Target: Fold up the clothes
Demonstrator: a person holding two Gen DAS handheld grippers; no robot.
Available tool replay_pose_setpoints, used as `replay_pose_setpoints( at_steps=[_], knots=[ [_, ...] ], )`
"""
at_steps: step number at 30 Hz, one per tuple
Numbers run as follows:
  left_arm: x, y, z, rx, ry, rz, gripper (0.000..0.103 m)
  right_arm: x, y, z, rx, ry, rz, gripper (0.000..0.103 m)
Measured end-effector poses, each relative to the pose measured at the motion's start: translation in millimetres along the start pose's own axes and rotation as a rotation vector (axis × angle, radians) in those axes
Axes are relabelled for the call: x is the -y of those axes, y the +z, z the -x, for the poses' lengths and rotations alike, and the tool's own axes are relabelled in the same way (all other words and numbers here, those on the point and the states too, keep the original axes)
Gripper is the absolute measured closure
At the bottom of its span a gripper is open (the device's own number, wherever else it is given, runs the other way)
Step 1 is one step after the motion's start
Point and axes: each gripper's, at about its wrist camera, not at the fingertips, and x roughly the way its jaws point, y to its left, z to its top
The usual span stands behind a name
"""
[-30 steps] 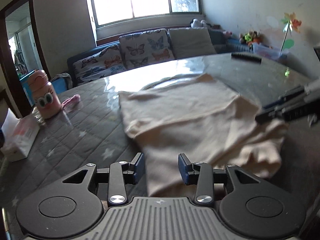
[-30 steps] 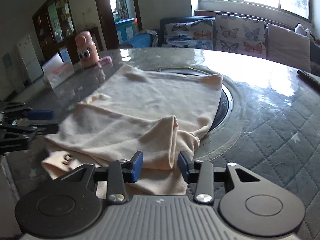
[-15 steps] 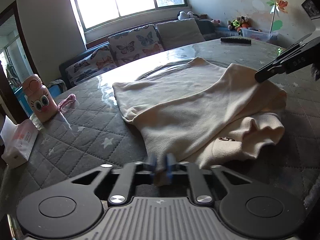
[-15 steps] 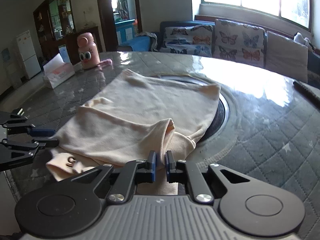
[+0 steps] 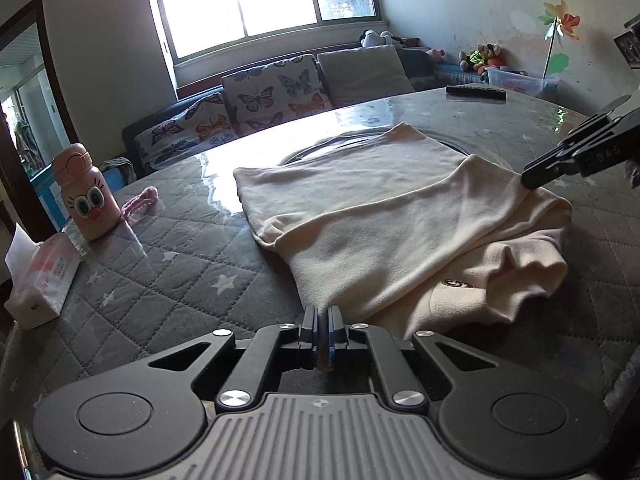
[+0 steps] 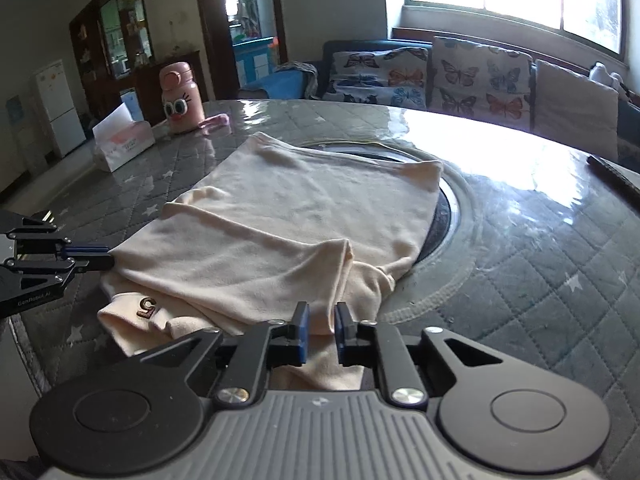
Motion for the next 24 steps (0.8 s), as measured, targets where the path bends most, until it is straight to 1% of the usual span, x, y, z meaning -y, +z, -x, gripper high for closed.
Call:
replay_pose_setpoints(
  at_steps=[3,4,6,7,11,16,21,24],
  knots=[
    [0.5,-0.7,-0.6,-0.002,0.007,-0.005,0.095,-1.4,-1.4,-9.3,-0.006,-0.006,0.013,0.089],
    [0.3,-0.9,-0.5,-0.001,0.008,-0.006,0.097,-1.6,-1.9,-12.9,-0.01,-0.01,0.013,0.089],
    [-0.8,-1.3,0.2,0.002,0.014,-0.006,0.098,-4.0,-0.9,-12.6,-0.008,-0.011,0.023,0.093],
    [-1.9,-1.2,0.5,0.004,0.015,-0.002,0.098,-5.6,-0.2,-11.8,-0.005,-0.011,0.029,0.099],
    [-3.8,-0.6,2.1,0.014,0.022,0.006,0.099,-8.7,5.6,-0.8,0.025,-0.007,0.043,0.101],
    [-6.2,-2.5,3.9,0.015,0.025,0.017,0.099,-12.4,5.6,11.1,0.037,0.013,0.033,0.101],
    [-10.0,-4.7,4.1,0.007,0.033,0.031,0.099,-5.5,-3.9,3.6,-0.005,-0.012,-0.005,0.101],
    [-12.5,-4.1,3.1,-0.003,0.034,0.035,0.099,0.0,-7.9,-0.1,-0.035,-0.001,-0.02,0.101]
  ],
)
